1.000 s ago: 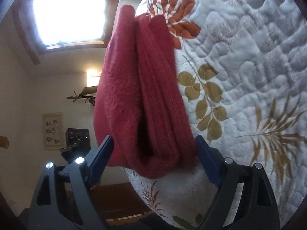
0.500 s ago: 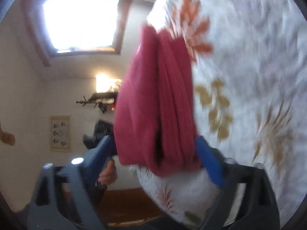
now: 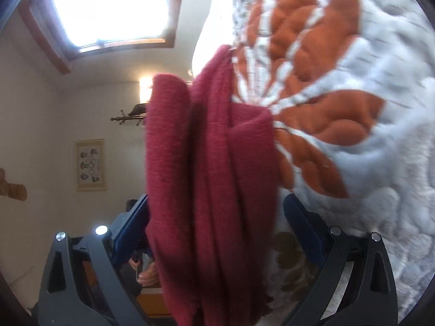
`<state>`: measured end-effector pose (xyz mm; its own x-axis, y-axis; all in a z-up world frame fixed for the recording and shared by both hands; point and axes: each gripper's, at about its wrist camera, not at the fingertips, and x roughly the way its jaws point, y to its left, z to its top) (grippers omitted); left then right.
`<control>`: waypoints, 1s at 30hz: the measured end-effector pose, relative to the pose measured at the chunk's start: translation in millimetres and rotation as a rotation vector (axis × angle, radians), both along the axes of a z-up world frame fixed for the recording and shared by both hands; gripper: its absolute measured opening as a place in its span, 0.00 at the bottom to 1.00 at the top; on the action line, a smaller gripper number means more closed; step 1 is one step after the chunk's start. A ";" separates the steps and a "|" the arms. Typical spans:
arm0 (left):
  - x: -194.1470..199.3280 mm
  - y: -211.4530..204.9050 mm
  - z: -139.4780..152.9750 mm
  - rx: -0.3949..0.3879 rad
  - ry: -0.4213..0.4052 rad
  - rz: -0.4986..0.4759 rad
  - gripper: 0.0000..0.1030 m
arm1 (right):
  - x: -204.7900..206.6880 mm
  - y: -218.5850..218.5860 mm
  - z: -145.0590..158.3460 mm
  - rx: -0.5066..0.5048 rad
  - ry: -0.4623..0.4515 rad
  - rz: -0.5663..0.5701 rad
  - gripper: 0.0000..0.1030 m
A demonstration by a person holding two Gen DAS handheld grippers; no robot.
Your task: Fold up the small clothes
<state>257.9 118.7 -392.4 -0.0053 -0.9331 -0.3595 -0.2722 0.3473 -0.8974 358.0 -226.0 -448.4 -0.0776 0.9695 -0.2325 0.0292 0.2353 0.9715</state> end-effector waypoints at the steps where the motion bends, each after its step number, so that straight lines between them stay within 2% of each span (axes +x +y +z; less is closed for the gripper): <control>1: 0.7 -1.7 0.4 -0.008 0.001 0.004 0.96 | 0.4 2.1 7.9 0.025 -0.021 0.003 0.93; 3: 0.9 -5.9 1.6 -0.021 -0.005 0.007 0.96 | 2.5 6.1 15.2 0.049 -0.040 0.016 0.93; 7: 2.9 -5.8 -10.5 -0.037 0.015 0.048 0.96 | 14.3 12.1 3.0 0.052 0.017 0.017 0.89; 10: 5.6 -7.5 -15.1 -0.044 0.031 0.060 0.96 | 13.9 18.4 19.5 0.059 -0.048 0.036 0.89; 11: 6.3 -8.5 -15.3 -0.046 0.032 0.059 0.96 | 15.9 21.9 20.5 0.042 -0.069 0.042 0.87; 12: 7.3 -9.3 -15.5 -0.048 0.028 0.057 0.96 | 20.5 21.7 11.3 0.006 -0.052 0.041 0.72; 13: 7.9 -9.6 -16.1 -0.051 0.026 0.059 0.96 | 22.4 16.2 1.0 0.015 0.000 0.025 0.67; 14: 8.0 -10.1 -16.6 -0.051 0.030 0.062 0.95 | 22.0 10.1 0.6 0.026 0.014 0.009 0.66; 17: 9.6 -14.6 -16.3 -0.030 0.032 0.065 0.92 | 15.3 12.7 13.8 0.006 -0.028 0.014 0.68; 18: 10.5 -16.9 -17.0 -0.019 0.032 0.067 0.84 | 15.0 13.8 16.1 -0.002 -0.033 0.014 0.67; 19: 10.4 -18.3 -18.5 -0.009 0.041 0.068 0.75 | 14.9 13.3 17.4 -0.009 -0.033 0.008 0.59; 20: 8.7 -18.4 -20.9 0.000 0.058 0.073 0.46 | 13.9 10.7 18.6 -0.003 -0.025 0.000 0.50; 21: 8.5 -13.4 -25.2 -0.004 0.075 0.087 0.41 | 7.6 6.0 23.0 0.018 -0.018 -0.002 0.36; 24: 6.6 -15.4 -17.9 0.017 0.041 0.081 0.33 | 7.3 -3.1 33.7 -0.029 -0.062 -0.016 0.32; 30: 10.2 -10.9 17.1 0.010 -0.017 0.048 0.30 | -2.8 7.3 75.4 -0.004 -0.100 -0.059 0.31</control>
